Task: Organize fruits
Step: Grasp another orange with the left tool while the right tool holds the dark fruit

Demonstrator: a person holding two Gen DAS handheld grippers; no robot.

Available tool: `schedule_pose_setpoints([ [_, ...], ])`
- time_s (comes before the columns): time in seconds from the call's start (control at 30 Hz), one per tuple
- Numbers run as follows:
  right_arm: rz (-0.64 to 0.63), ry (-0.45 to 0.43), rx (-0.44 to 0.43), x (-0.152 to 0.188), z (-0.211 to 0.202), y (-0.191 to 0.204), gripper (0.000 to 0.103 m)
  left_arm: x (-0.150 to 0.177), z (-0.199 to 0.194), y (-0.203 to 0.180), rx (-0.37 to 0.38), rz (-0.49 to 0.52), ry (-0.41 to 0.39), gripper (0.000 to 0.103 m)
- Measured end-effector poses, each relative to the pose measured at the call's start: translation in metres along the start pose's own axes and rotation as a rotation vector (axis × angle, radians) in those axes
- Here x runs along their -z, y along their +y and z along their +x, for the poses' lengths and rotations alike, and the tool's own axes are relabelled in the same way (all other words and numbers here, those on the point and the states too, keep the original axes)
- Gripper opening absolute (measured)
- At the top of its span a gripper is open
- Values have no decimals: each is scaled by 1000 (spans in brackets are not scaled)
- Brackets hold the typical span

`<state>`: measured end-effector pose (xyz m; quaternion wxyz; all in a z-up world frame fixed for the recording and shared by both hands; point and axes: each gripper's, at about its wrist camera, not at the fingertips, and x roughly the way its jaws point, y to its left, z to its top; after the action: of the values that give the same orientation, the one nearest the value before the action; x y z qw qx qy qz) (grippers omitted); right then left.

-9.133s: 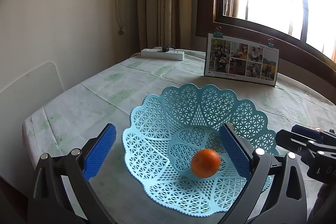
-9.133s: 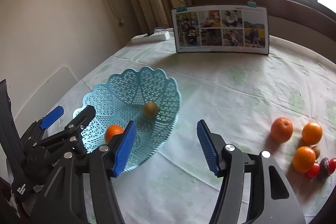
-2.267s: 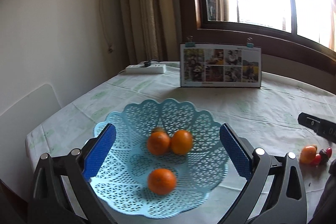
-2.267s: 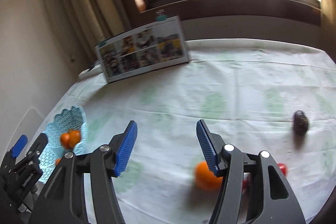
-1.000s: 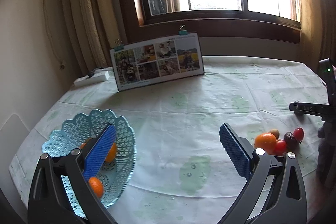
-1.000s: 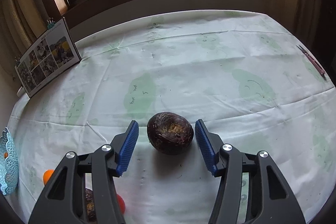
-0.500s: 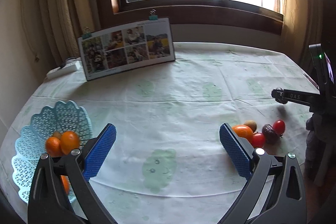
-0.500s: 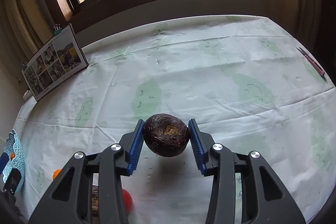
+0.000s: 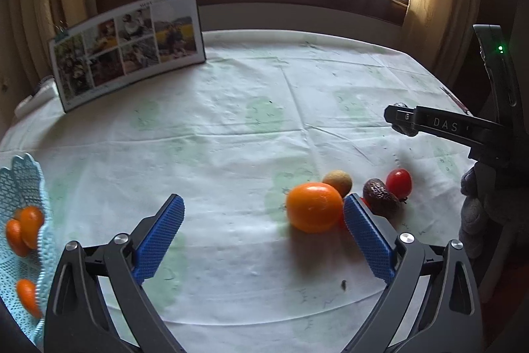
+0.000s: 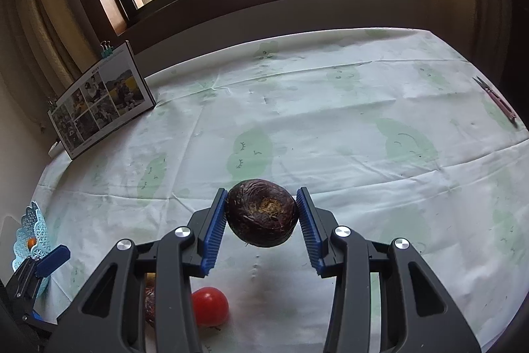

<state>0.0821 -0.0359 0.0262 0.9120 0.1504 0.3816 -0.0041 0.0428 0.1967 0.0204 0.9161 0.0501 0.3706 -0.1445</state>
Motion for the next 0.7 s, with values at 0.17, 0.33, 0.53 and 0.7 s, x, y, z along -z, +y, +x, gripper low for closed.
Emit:
schedule_pose_setpoints([
  [0.17, -3, -4, -8, 0, -2, 2, 43, -1, 15, -6, 75, -12, 52, 75],
  [0.33, -4, -5, -10, 0, -2, 2, 43, -1, 22, -6, 168, -60, 69, 53],
  [0.53, -6, -7, -11, 1, -3, 3, 43, 2, 20, -1, 221, -87, 74, 44],
  [0.7, -3, -12, -13, 0, -4, 3, 43, 6, 9, 3, 168, -93, 50, 44],
])
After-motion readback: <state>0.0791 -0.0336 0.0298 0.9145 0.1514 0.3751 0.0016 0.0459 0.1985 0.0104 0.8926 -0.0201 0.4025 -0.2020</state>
